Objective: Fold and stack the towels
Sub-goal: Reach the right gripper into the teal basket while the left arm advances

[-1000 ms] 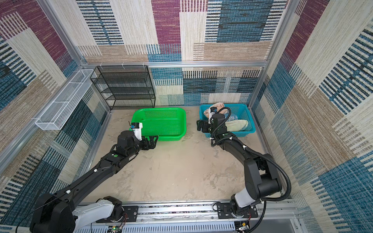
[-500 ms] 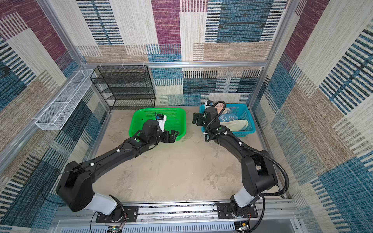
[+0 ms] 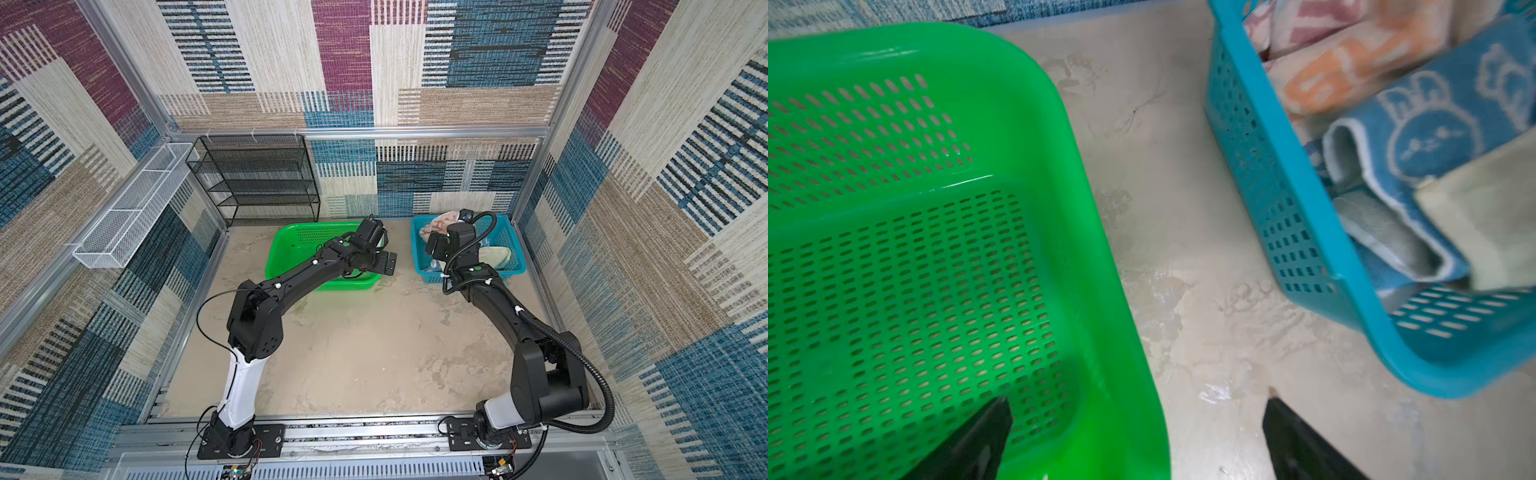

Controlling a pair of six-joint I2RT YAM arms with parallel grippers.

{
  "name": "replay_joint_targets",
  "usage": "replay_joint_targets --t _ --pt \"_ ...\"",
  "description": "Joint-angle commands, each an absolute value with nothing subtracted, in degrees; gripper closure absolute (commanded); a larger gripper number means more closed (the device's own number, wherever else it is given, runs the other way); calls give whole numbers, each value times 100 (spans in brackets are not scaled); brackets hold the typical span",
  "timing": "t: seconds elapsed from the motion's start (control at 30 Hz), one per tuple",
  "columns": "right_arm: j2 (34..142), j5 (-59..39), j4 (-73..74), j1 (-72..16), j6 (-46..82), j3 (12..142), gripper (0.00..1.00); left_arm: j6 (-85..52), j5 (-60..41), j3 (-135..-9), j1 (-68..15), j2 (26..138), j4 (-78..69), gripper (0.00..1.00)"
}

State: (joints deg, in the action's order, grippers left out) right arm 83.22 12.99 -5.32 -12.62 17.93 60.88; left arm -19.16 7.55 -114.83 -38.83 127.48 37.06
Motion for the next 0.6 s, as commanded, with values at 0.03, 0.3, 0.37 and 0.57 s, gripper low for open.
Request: replay_joint_targets --t 0.03,0.3,0.37,0.57 --pt "8197 1280 -291 -1248 1676 5903 0 -1770 1393 -12161 -3885 13233 4868 1" --pt "8194 1275 -233 -1257 1595 5847 0 -1582 2289 -12060 -3657 13229 5269 1" --pt "8217 1258 -229 -1255 1596 5860 0 -1590 2383 -11836 -3500 13081 5271 0" --pt "8256 1198 -199 -1256 1595 5862 0 -1550 2528 -11259 -2991 12621 5209 1"
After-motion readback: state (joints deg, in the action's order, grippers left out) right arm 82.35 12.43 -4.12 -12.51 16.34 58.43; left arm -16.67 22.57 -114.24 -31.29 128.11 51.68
